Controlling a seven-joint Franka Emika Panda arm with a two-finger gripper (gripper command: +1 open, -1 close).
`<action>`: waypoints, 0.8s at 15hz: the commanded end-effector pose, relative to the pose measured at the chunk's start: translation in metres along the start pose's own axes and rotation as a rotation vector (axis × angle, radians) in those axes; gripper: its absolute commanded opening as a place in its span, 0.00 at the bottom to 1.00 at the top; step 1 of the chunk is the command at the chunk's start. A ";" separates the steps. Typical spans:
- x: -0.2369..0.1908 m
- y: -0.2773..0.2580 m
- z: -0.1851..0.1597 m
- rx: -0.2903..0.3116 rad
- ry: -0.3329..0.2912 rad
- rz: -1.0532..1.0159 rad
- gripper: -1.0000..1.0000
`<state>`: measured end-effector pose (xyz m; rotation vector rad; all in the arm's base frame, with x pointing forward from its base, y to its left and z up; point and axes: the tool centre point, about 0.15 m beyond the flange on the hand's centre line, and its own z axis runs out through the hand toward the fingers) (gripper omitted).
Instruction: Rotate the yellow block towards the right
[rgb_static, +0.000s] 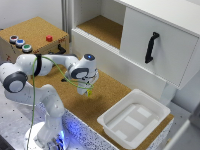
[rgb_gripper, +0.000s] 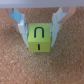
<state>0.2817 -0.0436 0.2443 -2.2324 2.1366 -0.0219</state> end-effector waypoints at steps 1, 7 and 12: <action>0.011 -0.031 0.029 -0.067 -0.105 0.086 0.00; 0.024 -0.038 0.057 -0.038 -0.131 0.038 0.00; 0.017 -0.033 0.027 0.005 -0.077 -0.011 1.00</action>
